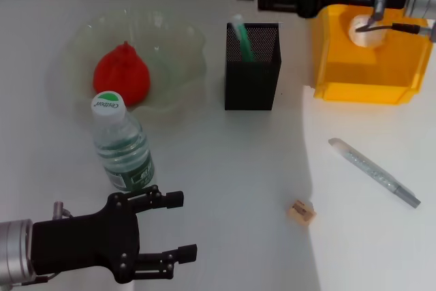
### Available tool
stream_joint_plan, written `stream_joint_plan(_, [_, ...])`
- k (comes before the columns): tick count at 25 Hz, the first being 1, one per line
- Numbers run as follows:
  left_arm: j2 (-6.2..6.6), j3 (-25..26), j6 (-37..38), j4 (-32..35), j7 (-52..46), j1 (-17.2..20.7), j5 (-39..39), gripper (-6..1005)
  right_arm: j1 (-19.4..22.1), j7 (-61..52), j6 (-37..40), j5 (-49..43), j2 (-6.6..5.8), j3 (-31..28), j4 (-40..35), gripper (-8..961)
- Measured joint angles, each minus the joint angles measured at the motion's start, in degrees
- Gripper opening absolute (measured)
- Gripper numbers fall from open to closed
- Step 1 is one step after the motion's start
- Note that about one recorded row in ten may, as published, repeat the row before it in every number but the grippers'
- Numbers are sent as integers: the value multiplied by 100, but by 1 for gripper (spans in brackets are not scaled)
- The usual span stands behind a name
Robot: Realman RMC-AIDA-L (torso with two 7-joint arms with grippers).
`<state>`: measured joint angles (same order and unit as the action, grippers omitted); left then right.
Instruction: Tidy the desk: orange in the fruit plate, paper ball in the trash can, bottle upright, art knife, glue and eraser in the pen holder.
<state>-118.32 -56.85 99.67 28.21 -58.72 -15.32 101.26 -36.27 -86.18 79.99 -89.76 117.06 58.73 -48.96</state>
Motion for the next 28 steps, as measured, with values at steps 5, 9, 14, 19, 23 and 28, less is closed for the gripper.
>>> stream_joint_plan(5, [2, 6, 32, 0, -8, 2, -2, 842, -312, -2029, 1644, -2144, -148, 29, -2142, 621])
stream_joint_plan(9, [-6, 2, 53, 0, 10, 1, -32, 842, -770, -2892, 2957, -3191, -141, 98, -3431, 617])
stream_joint_plan(14, [-11, 1, 77, 0, 11, -2, -42, 842, -1056, -3182, 3458, -3747, -63, 300, -3768, 611])
stream_joint_plan(19, [-24, 10, 145, -10, 4, -4, -53, 842, -1219, -3229, 3640, -4478, 27, 890, -3655, 606])
stream_joint_plan(23, [-22, 28, 149, -126, 16, -12, -55, 842, -1225, -3058, 3587, -5164, 195, 1403, -3347, 602])
stream_joint_plan(28, [-18, 34, 131, -140, 8, -23, -55, 842, -1075, -2740, 3574, -5210, 214, 1652, -3294, 597])
